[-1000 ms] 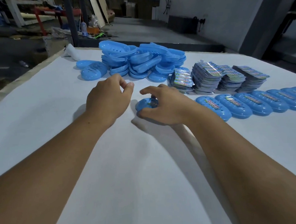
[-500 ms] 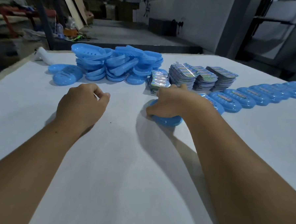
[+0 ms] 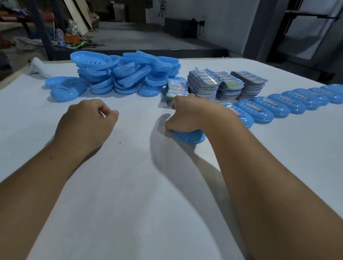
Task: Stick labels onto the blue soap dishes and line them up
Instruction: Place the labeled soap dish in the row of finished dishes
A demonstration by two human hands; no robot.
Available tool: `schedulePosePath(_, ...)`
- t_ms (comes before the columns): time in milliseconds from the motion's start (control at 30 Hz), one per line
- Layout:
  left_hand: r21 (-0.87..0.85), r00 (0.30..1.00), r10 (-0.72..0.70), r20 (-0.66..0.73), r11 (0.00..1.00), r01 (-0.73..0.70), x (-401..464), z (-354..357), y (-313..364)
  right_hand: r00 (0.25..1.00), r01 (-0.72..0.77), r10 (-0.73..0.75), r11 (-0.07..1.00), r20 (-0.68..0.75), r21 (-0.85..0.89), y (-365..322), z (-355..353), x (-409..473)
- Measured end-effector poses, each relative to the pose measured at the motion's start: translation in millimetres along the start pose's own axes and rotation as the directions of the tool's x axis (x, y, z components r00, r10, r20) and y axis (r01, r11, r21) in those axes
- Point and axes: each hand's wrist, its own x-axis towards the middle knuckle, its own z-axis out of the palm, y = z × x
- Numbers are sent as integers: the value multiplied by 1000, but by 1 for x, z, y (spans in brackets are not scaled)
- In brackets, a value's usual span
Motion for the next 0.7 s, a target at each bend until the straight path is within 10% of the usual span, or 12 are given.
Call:
schedulePosePath(500,-21,999,28,-30,999,-29,8,3,-13,997,-81,80,995,-13,-56,8,-5,4)
schedulePosePath(700,-27,999,11,-31,1000,-12,10,5,-15,957,67,-41,994,-288,83,-6,5,12)
